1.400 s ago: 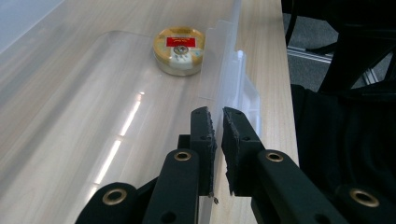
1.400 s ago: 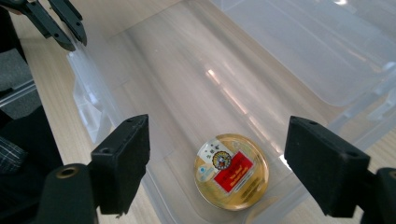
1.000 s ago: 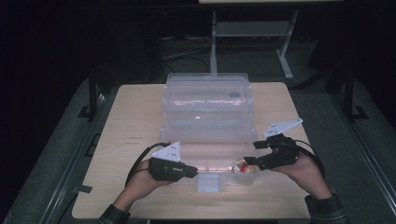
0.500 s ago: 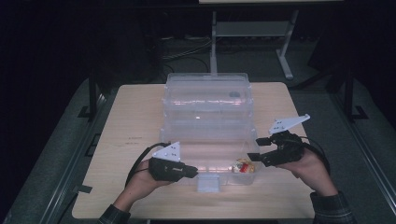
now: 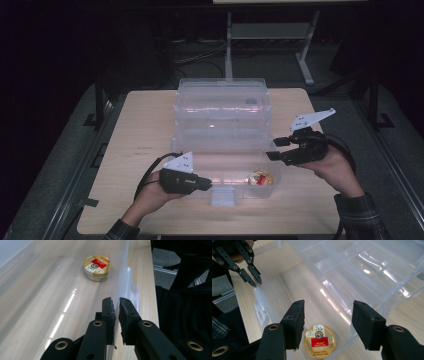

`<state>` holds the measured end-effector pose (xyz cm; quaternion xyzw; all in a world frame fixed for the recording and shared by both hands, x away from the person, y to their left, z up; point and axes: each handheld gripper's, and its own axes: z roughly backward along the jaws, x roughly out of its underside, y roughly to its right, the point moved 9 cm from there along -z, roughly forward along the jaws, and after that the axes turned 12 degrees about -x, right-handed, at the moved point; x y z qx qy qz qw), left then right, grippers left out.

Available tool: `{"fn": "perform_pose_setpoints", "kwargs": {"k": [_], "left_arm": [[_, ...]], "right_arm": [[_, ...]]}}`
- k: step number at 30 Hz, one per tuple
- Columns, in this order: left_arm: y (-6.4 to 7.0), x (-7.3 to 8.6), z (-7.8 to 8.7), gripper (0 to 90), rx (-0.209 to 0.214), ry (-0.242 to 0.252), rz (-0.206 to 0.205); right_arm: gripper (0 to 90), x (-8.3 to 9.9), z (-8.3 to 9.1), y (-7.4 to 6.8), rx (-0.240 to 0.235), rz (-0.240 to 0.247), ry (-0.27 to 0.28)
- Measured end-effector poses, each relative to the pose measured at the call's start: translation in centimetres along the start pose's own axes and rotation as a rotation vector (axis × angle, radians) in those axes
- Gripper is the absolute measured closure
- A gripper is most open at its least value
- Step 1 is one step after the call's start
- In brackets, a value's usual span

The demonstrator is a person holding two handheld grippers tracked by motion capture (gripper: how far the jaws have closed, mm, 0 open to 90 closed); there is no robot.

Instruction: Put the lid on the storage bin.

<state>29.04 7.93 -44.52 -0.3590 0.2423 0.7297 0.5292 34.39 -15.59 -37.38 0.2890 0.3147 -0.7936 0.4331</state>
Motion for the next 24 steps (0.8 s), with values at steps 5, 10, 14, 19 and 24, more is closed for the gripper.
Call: {"fn": "perform_pose_setpoints", "kwargs": {"k": [5, 10, 14, 19, 24], "left_arm": [[0.0, 0.0, 0.0, 82.5, 0.000, 0.000, 0.001], [0.0, 0.0, 0.0, 82.6, 0.001, -0.002, -0.002], [0.0, 0.0, 0.0, 82.5, 0.002, -0.001, 0.000], [-0.1, 0.0, 0.0, 82.6, 0.001, -0.002, -0.003], [-0.1, 0.0, 0.0, 82.6, 0.003, -0.004, -0.004]], "right_arm": [[46.0, -0.9, 0.3, 0.5, -0.005, 0.014, 0.004], [48.3, -2.0, 0.3, 1.0, -0.007, 0.035, 0.008], [50.4, -3.0, 0.2, 1.5, -0.011, 0.043, 0.012], [51.7, -4.1, 0.0, 1.8, -0.018, 0.045, 0.013], [52.9, -5.2, -0.1, 2.2, -0.019, 0.057, 0.019]]}}
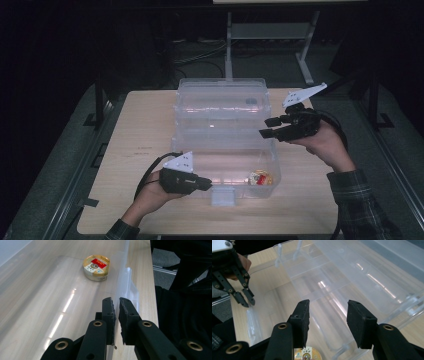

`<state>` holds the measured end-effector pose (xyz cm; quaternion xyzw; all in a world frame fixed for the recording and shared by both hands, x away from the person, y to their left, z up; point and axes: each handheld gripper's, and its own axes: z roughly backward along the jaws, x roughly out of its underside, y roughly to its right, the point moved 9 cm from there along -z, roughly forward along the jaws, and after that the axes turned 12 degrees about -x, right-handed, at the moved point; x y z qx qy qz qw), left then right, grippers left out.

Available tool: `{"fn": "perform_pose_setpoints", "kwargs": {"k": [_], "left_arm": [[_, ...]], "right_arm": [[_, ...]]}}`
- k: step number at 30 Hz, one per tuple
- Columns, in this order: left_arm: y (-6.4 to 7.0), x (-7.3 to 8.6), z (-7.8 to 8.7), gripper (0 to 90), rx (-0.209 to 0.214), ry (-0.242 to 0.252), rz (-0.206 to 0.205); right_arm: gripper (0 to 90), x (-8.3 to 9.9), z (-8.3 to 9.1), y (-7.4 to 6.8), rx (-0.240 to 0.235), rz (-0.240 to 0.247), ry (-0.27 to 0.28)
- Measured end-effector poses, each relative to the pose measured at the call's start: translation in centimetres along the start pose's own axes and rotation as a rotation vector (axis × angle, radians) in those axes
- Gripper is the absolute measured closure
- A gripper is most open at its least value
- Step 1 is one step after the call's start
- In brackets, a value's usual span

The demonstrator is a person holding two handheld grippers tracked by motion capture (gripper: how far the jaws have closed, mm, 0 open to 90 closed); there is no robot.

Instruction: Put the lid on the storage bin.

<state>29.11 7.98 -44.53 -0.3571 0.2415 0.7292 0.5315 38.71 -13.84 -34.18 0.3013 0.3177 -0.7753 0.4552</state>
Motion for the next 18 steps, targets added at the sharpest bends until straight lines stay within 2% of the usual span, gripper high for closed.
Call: {"fn": "perform_pose_setpoints", "kwargs": {"k": [6, 9, 18], "left_arm": [[0.0, 0.0, 0.0, 82.6, 0.002, 0.002, 0.007], [0.1, 0.0, 0.0, 82.6, 0.005, -0.001, 0.009], [0.1, 0.0, 0.0, 82.6, 0.006, 0.000, 0.009]], "right_arm": [[59.0, -1.0, -0.4, 1.0, -0.009, 0.013, -0.007], [60.2, -1.5, -0.5, 1.5, -0.008, 0.058, -0.011], [62.1, -2.8, -1.1, 3.1, -0.008, 0.068, -0.047]]}}
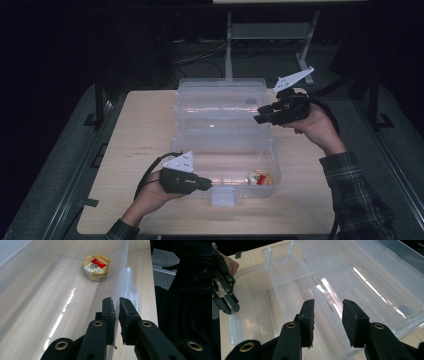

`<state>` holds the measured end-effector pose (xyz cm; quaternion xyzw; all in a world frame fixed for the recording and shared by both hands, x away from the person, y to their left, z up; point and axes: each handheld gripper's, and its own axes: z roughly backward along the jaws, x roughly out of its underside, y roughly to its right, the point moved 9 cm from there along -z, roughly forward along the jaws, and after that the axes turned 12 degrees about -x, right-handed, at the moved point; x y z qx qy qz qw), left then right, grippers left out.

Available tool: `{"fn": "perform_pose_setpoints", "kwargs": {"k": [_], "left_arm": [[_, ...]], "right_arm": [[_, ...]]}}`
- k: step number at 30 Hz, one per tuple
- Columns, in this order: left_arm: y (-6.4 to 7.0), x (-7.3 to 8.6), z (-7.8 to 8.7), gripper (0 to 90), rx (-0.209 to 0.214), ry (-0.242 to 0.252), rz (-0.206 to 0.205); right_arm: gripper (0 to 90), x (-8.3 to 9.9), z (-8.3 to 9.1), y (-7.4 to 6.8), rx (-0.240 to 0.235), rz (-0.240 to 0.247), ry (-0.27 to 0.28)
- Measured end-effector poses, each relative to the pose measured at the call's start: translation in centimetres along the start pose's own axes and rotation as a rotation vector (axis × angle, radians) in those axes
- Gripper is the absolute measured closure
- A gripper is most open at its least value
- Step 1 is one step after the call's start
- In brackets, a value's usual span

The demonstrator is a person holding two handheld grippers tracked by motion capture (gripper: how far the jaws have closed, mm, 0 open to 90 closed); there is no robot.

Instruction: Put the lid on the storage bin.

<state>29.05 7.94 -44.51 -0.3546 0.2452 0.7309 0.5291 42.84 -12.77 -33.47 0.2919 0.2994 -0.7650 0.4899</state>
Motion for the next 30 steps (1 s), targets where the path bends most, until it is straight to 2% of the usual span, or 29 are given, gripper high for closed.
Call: {"fn": "perform_pose_setpoints", "kwargs": {"k": [2, 4, 8, 14, 22, 26, 30], "left_arm": [[0.0, 0.0, 0.0, 82.6, 0.000, 0.001, 0.002], [0.0, 0.0, 0.0, 82.6, 0.000, 0.002, 0.003], [0.0, 0.0, 0.0, 82.6, 0.000, -0.001, -0.002], [0.0, 0.0, 0.0, 82.6, 0.002, -0.003, -0.002], [0.0, 0.0, 0.0, 82.7, 0.001, -0.001, -0.002], [0.0, 0.0, 0.0, 82.7, 0.002, -0.001, -0.002], [0.0, 0.0, 0.0, 82.7, 0.002, -0.001, -0.001]], "right_arm": [[62.9, -0.2, 0.0, 0.3, 0.003, 0.009, 0.000], [63.2, -0.4, -0.1, 0.8, 0.005, 0.039, -0.009], [63.7, -0.8, -0.4, 1.5, 0.001, 0.050, -0.011], [67.7, -0.8, -1.1, 2.3, -0.046, 0.023, -0.020], [67.8, -0.4, -2.6, 2.5, -0.088, 0.021, -0.080], [70.8, -0.2, -3.0, 2.7, -0.083, 0.032, -0.111], [75.1, -0.2, -3.1, 2.7, -0.079, 0.048, -0.115]]}}
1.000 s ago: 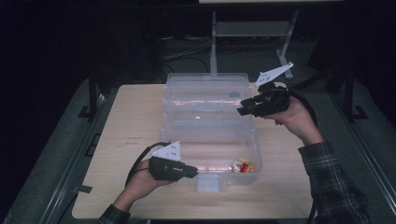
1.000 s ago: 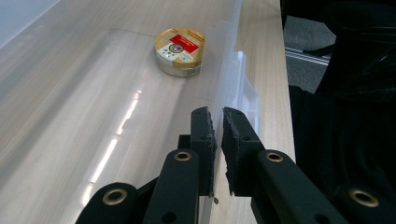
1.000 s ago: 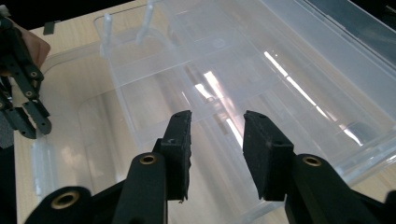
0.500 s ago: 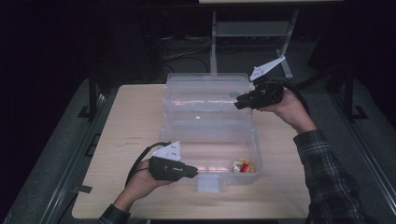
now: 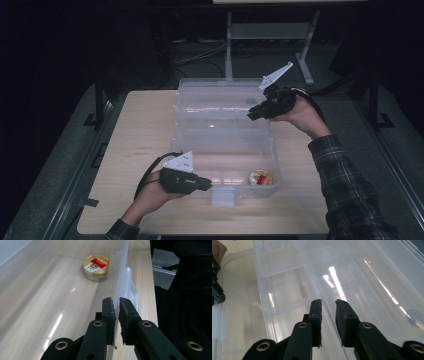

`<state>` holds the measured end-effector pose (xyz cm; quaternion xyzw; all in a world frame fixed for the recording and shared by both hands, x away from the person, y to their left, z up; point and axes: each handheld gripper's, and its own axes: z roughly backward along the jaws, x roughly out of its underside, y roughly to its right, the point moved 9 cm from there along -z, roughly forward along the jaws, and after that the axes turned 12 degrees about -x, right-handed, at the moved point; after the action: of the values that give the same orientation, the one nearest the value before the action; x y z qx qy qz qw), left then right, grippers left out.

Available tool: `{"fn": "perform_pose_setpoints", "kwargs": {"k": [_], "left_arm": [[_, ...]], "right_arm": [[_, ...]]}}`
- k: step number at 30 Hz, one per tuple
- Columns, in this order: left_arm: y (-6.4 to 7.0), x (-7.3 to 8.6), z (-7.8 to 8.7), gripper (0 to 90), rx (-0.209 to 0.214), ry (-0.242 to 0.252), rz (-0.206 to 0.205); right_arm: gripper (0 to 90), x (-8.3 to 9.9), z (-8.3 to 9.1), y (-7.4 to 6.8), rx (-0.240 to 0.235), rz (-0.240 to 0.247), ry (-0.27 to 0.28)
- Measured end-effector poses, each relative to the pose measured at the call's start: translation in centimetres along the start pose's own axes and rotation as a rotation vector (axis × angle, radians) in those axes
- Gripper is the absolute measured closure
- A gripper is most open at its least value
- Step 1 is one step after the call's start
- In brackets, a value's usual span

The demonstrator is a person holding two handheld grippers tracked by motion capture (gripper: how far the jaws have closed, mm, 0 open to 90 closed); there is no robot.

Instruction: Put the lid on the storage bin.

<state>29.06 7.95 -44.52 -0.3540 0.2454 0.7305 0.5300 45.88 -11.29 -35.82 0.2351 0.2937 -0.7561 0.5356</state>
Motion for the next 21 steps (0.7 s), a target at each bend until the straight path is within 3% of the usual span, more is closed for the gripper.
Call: {"fn": "perform_pose_setpoints", "kwargs": {"k": [3, 16, 21], "left_arm": [[-0.01, 0.01, 0.00, 82.7, 0.000, -0.001, -0.001], [-0.08, 0.01, 0.00, 83.2, 0.002, -0.005, 0.006], [-0.12, -0.04, -0.04, 83.6, 0.000, -0.004, 0.021]], "right_arm": [[75.9, 0.09, -0.01, 0.04, 0.006, 0.018, 0.005], [85.1, 0.04, -0.02, 0.05, -0.076, 0.064, -0.024], [86.8, 0.00, 0.09, -0.20, -0.083, 0.091, -0.038]]}}
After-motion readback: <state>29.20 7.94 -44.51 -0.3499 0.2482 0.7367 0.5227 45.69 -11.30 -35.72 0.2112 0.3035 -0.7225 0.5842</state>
